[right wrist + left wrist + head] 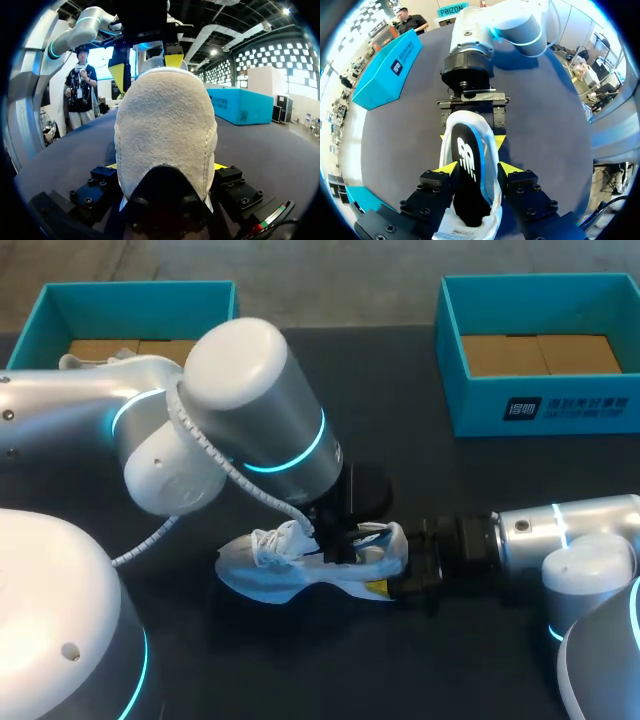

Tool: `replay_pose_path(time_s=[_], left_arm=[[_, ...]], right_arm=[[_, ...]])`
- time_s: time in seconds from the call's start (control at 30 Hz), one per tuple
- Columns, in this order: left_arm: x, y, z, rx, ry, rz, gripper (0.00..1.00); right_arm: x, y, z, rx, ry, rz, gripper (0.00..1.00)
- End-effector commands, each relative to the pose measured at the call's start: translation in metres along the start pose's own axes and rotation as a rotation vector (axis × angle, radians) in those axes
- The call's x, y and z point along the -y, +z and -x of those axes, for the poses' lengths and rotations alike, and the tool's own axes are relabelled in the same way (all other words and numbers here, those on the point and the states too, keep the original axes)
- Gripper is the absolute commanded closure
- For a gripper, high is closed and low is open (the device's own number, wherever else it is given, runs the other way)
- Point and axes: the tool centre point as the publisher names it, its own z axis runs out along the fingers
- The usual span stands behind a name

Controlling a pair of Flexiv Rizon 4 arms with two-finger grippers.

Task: Take the shoe out of the shoebox, open the shoe tongue, remove and reinsert the insole, then place the shoe into the shoebox

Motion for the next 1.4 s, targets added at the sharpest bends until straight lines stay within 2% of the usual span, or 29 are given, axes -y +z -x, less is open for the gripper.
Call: replay_pose_path(time_s=[0.03, 0.4, 0.7, 0.97, 1.17, 1.23, 1.27, 1.3, 1.33, 1.4], left_arm=[[-0.003, 0.001, -0.005, 0.041, -0.016, -0.015, 0.51], [0.003, 0.012, -0.010, 0.178, -0.063, -0.015, 0.51], [0.005, 0.019, -0.005, 0.217, -0.079, -0.010, 0.54], [0.005, 0.017, 0.003, 0.228, -0.092, -0.013, 0.63], [0.004, 0.013, 0.003, 0.228, -0.094, -0.022, 0.63], [0.005, 0.014, 0.005, 0.230, -0.095, -0.023, 0.69], [0.006, 0.014, 0.006, 0.231, -0.096, -0.022, 0.77], [0.006, 0.015, 0.006, 0.231, -0.096, -0.020, 0.91], [0.007, 0.016, 0.007, 0.228, -0.096, -0.017, 1.00], [0.008, 0.016, 0.008, 0.224, -0.095, -0.017, 1.00]], right_arm=[[0.000, 0.002, -0.002, 0.002, 0.000, -0.004, 1.00], [0.000, 0.002, -0.002, 0.002, 0.000, -0.004, 1.00], [0.000, 0.002, -0.002, 0.002, 0.000, -0.004, 1.00], [0.000, 0.002, -0.002, 0.002, 0.000, -0.004, 1.00], [0.000, 0.002, -0.002, 0.002, 0.000, -0.004, 1.00], [0.000, 0.002, -0.002, 0.002, 0.000, -0.004, 1.00], [0.000, 0.002, -0.002, 0.002, 0.000, -0.004, 1.00], [0.000, 0.002, -0.002, 0.002, 0.000, -0.004, 1.00], [0.000, 0.002, -0.002, 0.002, 0.000, -0.004, 1.00], [0.000, 0.002, -0.002, 0.002, 0.000, -0.004, 1.00]])
